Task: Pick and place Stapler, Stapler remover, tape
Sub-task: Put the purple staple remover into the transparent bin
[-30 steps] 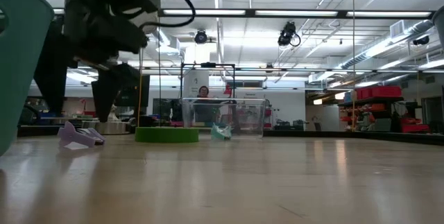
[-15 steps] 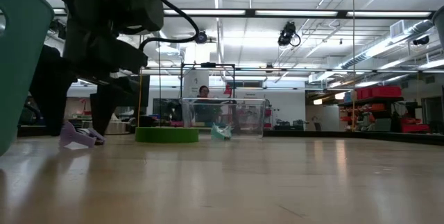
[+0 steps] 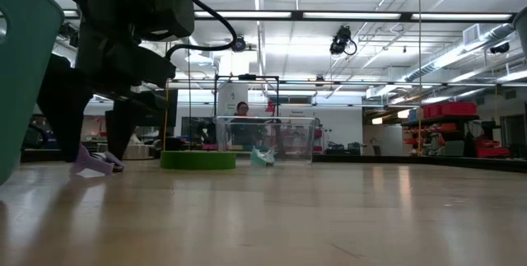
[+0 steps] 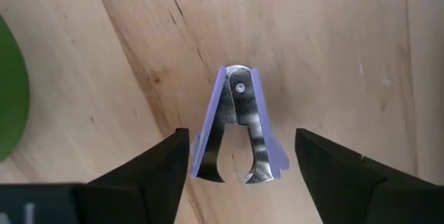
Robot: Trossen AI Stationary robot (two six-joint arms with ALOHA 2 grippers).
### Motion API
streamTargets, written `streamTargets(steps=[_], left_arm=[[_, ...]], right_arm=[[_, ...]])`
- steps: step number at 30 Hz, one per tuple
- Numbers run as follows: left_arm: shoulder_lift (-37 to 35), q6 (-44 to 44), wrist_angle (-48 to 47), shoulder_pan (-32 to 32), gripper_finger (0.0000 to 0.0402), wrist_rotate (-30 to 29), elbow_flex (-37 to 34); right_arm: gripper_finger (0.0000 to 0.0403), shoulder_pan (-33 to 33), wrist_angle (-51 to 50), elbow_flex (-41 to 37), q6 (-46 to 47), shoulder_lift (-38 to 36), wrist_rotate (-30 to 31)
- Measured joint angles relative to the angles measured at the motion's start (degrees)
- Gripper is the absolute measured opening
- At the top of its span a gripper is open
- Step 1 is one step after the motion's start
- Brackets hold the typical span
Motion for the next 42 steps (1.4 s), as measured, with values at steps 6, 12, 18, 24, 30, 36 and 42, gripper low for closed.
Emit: streamTargets(steps=[6, 12, 18, 24, 30, 36, 42], left_arm=[[0.0, 0.0, 0.0, 0.0, 0.0227, 0.0, 0.0], [0.0, 0.0, 0.0, 0.0, 0.0198, 0.0, 0.0], [0.0, -0.1, 0.0, 0.0, 0.0178, 0.0, 0.0], [0.0, -0.8, 0.0, 0.0, 0.0165, 0.0, 0.0], [-0.1, -0.6, 0.0, 0.1, 0.0155, 0.0, 0.0], [-0.3, -0.4, -1.8, 0.1, 0.0150, 0.0, 1.9], [-0.3, -0.4, -2.6, 1.5, 0.0149, 0.0, 6.6]], right_arm=[[0.0098, 0.0, 0.0, 0.0, 0.0, 0.0, 0.0], [0.0098, 0.0, 0.0, 0.0, 0.0, 0.0, 0.0], [0.0097, 0.0, 0.0, 0.0, 0.0, 0.0, 0.0], [0.0097, 0.0, 0.0, 0.0, 0.0, 0.0, 0.0], [0.0098, 0.0, 0.0, 0.0, 0.0, 0.0, 0.0], [0.0097, 0.0, 0.0, 0.0, 0.0, 0.0, 0.0], [0.0098, 0.0, 0.0, 0.0, 0.0, 0.0, 0.0]])
